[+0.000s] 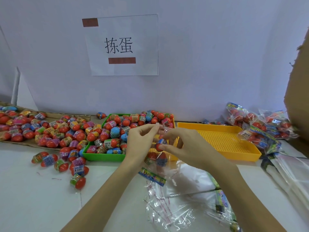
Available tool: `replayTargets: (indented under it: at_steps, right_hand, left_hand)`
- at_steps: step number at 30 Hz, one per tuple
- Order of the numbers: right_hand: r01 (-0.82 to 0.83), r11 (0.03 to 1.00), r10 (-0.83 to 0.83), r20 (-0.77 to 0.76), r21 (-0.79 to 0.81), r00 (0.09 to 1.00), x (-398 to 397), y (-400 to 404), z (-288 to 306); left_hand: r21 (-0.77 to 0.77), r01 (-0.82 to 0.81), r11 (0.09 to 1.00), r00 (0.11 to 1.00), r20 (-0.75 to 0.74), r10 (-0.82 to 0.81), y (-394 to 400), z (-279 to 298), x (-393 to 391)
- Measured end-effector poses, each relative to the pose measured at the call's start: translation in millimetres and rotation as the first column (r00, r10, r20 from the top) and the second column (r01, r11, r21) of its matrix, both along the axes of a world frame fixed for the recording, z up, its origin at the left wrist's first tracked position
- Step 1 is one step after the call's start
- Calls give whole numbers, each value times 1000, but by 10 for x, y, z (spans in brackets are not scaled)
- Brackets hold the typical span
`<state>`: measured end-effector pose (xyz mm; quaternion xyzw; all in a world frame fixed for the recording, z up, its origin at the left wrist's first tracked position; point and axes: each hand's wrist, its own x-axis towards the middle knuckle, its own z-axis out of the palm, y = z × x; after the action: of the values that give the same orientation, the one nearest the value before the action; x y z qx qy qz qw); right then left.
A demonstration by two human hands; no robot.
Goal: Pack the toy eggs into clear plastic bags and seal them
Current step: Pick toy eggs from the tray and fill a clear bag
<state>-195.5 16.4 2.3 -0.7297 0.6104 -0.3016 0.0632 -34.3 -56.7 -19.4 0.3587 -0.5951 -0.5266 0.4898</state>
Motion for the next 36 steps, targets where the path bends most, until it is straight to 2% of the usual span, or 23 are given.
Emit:
replayTargets:
  at_steps: [5, 8, 10, 13, 16, 20, 23, 28, 32, 36]
  right_hand:
    - [99, 987, -68, 222, -130, 973, 35, -13, 7]
    - [152, 968, -108, 215, -200, 970, 55, -20, 16]
    - [154, 956, -102, 212, -248, 972, 71, -21, 3]
    - [158, 938, -58, 310, -307, 949, 59, -29, -11]
    - [177, 930, -65, 331, -321, 942, 20, -36, -18]
    - [179, 933, -65, 344, -311, 937, -21, -49, -58]
    - [164, 942, -56, 344, -292, 937, -60, -69, -88]
    - [102, 971, -43, 261, -215, 964, -155, -70, -100]
    - [24, 989, 31, 359, -149, 933, -168, -44, -91]
    - [34, 993, 21, 445, -116, 895, -207, -25, -47]
  left_hand:
    - [0, -8, 1000, 1000, -10, 8, -14, 12, -2]
    - [-29, -52, 998, 998, 21, 52, -20, 9, -9]
    - [-143, -74, 987, 993, 82, 86, -39, 3, -1]
    - [-343, -21, 939, 983, 163, 82, -47, 39, 19]
    - [-408, 80, 910, 982, 187, -3, -38, 92, 47]
    - [-340, 236, 910, 927, 358, -106, -51, 110, 90]
    - [-339, 317, 886, 893, 421, -159, -73, 84, 115]
    - [-373, 330, 867, 918, 341, -202, -107, 91, 119]
    - [-354, 328, 876, 916, 345, -204, -77, 66, 104]
    - [-299, 297, 907, 937, 274, -216, -79, 67, 91]
